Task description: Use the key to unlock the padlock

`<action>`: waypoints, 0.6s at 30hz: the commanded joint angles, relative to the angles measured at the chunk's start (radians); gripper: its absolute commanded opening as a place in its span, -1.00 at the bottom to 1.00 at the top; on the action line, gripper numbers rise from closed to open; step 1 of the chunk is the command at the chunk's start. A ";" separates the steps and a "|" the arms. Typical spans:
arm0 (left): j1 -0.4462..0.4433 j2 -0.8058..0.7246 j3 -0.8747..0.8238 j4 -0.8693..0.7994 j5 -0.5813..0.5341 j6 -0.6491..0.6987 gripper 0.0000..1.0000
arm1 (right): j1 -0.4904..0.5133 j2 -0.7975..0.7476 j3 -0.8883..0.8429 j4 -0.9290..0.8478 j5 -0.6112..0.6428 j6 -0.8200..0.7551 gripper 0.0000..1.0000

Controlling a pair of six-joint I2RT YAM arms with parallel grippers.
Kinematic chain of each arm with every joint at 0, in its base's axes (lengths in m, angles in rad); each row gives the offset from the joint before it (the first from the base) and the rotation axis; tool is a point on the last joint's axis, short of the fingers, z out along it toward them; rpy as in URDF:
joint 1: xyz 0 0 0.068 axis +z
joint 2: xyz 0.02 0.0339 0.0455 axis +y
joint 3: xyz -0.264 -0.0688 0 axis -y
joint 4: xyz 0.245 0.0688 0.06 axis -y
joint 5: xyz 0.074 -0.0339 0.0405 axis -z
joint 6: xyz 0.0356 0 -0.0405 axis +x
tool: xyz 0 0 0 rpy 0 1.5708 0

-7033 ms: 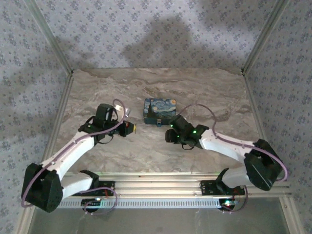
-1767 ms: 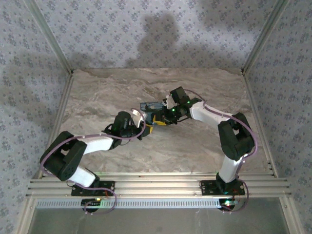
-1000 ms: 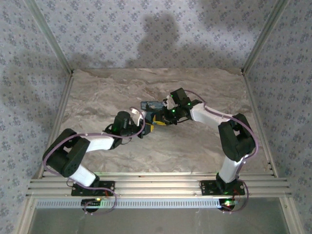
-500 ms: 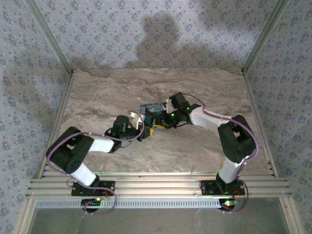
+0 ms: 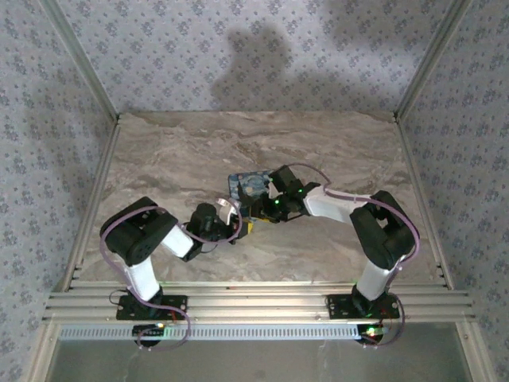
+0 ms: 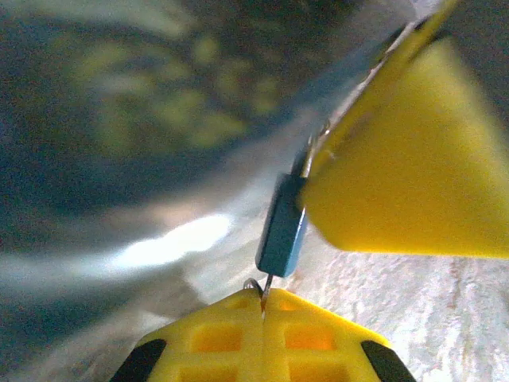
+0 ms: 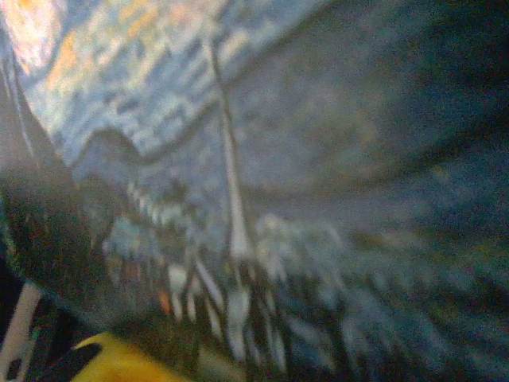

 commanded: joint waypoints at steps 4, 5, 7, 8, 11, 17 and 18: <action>-0.009 -0.005 -0.036 0.021 -0.084 0.002 -1.00 | 0.007 -0.104 -0.035 -0.042 0.070 0.043 0.00; -0.009 -0.011 -0.037 0.012 -0.086 0.004 -1.00 | 0.005 -0.120 -0.041 -0.043 0.086 0.045 0.03; -0.009 -0.026 -0.039 -0.005 -0.089 0.009 -1.00 | 0.003 -0.156 -0.056 -0.039 0.127 0.052 0.07; -0.010 -0.034 -0.040 -0.014 -0.089 0.010 -1.00 | 0.004 -0.175 -0.064 -0.034 0.146 0.056 0.08; -0.017 -0.059 -0.041 -0.051 -0.100 0.022 -1.00 | 0.005 -0.227 -0.100 -0.004 0.197 0.084 0.09; -0.036 -0.114 -0.033 -0.126 -0.119 0.041 -1.00 | 0.035 -0.258 -0.168 0.086 0.273 0.154 0.09; -0.040 -0.123 -0.032 -0.138 -0.121 0.042 -1.00 | 0.040 -0.256 -0.181 0.110 0.281 0.167 0.10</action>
